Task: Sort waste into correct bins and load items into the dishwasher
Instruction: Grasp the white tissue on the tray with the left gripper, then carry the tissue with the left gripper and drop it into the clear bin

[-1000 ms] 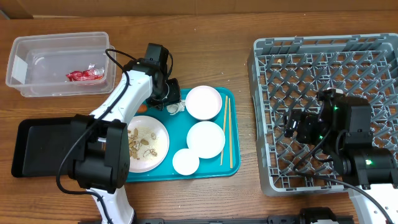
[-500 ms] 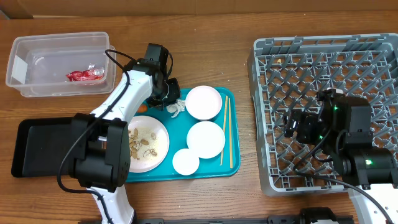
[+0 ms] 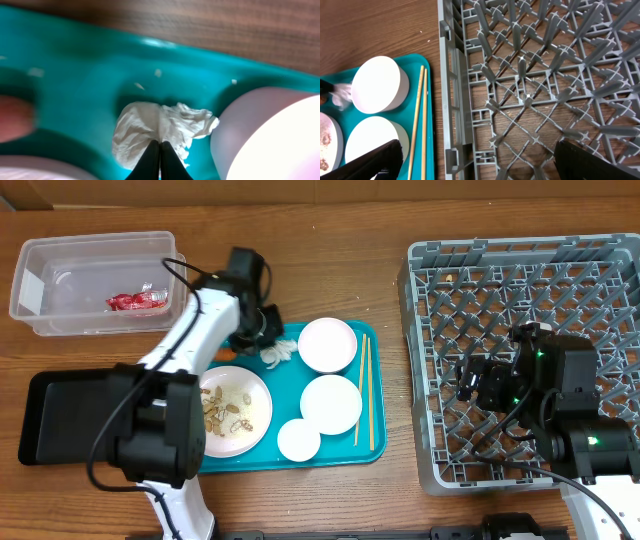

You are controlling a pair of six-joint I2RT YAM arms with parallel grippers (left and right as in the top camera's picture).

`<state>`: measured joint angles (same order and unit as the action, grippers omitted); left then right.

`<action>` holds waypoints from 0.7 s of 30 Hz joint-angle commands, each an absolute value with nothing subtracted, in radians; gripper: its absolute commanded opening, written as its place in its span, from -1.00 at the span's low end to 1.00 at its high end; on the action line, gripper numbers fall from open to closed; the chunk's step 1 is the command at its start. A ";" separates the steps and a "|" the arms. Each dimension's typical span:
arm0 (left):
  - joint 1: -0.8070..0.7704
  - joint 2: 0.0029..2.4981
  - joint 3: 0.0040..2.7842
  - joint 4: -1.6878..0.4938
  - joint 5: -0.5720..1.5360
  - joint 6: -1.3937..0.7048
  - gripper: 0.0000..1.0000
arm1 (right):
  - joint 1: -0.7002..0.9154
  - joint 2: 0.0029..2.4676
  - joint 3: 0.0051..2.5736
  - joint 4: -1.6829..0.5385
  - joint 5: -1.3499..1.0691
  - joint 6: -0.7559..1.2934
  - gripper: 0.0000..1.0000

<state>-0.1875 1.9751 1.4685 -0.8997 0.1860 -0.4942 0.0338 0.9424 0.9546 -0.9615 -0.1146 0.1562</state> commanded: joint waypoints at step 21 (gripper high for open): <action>0.269 1.864 1.720 -0.833 -0.007 -0.445 -0.12 | 0.038 0.939 0.983 -0.957 -0.106 0.153 1.00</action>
<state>0.2546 1.8339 1.7134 -0.8410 0.0128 -0.4595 0.0334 0.9424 0.9546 -0.9615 -0.1150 0.1562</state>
